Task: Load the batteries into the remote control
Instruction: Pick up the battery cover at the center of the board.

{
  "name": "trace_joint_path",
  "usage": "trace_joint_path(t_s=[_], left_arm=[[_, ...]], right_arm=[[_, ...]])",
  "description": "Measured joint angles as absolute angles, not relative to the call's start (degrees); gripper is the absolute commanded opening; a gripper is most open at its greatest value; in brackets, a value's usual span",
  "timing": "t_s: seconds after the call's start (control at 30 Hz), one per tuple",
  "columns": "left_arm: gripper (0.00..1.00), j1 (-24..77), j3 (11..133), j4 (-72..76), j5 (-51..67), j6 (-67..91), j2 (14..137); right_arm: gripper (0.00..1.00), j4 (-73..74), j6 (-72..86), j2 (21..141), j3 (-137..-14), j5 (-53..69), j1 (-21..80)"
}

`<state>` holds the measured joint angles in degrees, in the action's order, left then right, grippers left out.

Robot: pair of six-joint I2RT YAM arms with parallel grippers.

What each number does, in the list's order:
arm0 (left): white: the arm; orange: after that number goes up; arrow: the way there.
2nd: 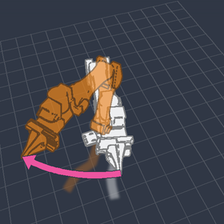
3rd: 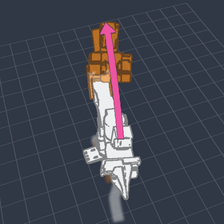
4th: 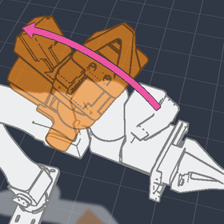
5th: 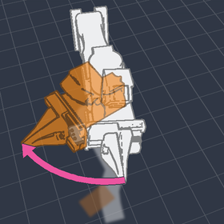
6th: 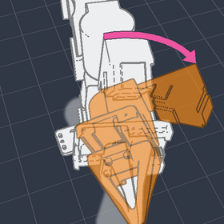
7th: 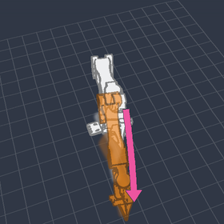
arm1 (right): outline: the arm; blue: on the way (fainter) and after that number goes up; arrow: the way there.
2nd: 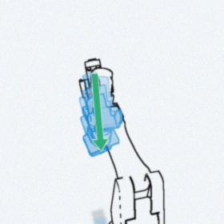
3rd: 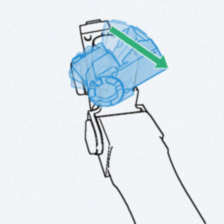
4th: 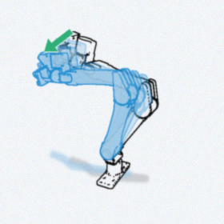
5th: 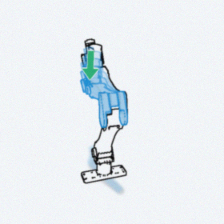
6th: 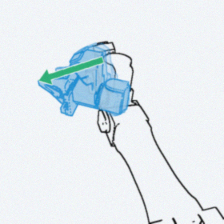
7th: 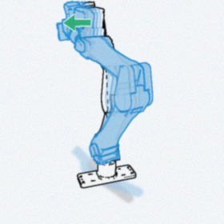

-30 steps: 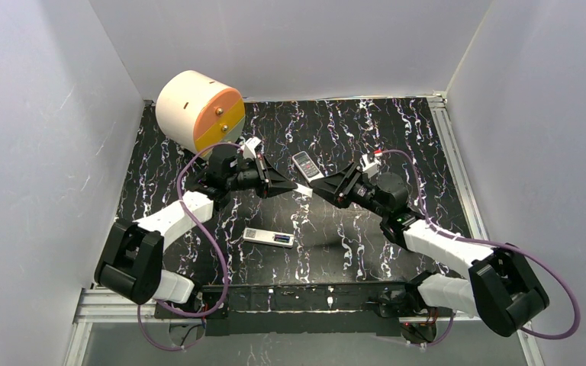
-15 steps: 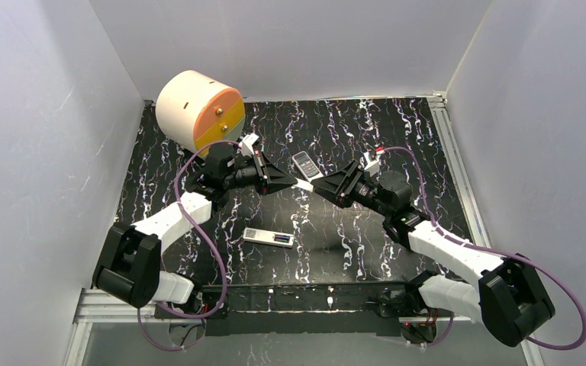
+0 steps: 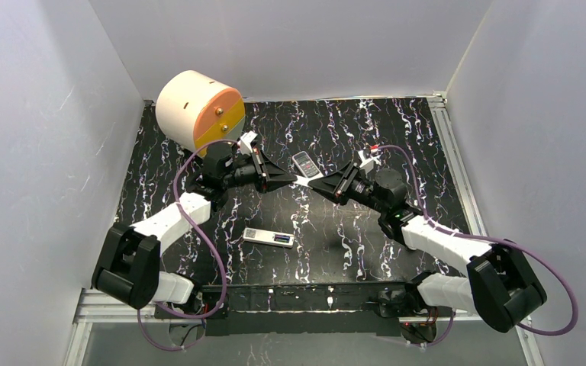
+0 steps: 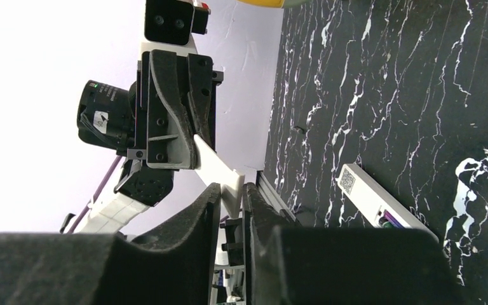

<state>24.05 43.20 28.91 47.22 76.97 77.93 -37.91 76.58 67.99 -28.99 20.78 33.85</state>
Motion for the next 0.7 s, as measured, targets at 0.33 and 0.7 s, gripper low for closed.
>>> trace_joint_path(t_s=[0.33,0.7], left_arm=[[0.30,23.38,42.41,29.95,47.13,77.10,77.03],[0.84,23.49,38.04,23.27,45.45,69.28,75.70]], right_arm=[[0.01,-42.15,78.61,67.99,-28.97,20.80,33.78],[0.01,-35.03,74.89,62.06,-25.04,19.29,34.52]])
